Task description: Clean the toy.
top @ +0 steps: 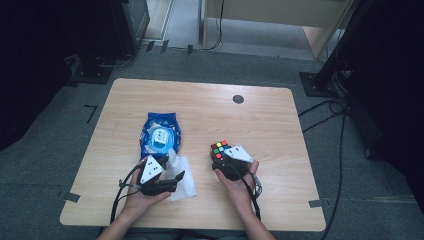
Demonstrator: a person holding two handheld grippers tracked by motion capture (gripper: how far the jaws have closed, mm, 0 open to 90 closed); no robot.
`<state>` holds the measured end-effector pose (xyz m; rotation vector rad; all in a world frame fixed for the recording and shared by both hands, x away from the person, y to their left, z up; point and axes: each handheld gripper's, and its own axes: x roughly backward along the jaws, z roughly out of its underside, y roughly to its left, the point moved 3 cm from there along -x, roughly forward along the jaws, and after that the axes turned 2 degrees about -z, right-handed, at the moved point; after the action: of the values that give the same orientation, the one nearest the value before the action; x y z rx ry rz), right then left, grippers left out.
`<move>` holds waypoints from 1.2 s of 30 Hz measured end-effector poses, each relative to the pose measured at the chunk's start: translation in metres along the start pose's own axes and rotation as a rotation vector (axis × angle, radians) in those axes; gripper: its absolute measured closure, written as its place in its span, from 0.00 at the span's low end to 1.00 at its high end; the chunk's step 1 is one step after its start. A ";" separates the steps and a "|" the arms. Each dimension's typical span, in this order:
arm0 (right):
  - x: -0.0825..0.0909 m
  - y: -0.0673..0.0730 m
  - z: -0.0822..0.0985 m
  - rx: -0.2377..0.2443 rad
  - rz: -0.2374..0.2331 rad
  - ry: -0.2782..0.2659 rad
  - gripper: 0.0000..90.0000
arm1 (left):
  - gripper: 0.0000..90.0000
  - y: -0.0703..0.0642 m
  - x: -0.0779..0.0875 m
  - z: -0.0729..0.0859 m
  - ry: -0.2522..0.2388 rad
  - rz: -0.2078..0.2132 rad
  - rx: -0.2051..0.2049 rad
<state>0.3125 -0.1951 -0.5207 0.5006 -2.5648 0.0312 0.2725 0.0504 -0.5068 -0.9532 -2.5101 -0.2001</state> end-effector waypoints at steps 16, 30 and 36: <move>0.042 -0.016 -0.010 -0.045 -0.025 -0.067 0.16 | 0.22 0.023 0.028 -0.009 -0.016 -0.083 0.113; 0.116 -0.114 0.055 -0.161 0.120 0.059 0.09 | 0.21 0.083 0.089 0.047 0.116 -0.233 0.176; 0.139 -0.143 0.081 -0.193 0.173 0.093 0.09 | 0.21 0.107 0.107 0.074 0.185 -0.301 0.194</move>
<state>0.2130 -0.3857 -0.5318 0.1990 -2.4807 -0.1272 0.2454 0.2154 -0.5262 -0.4564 -2.4358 -0.1264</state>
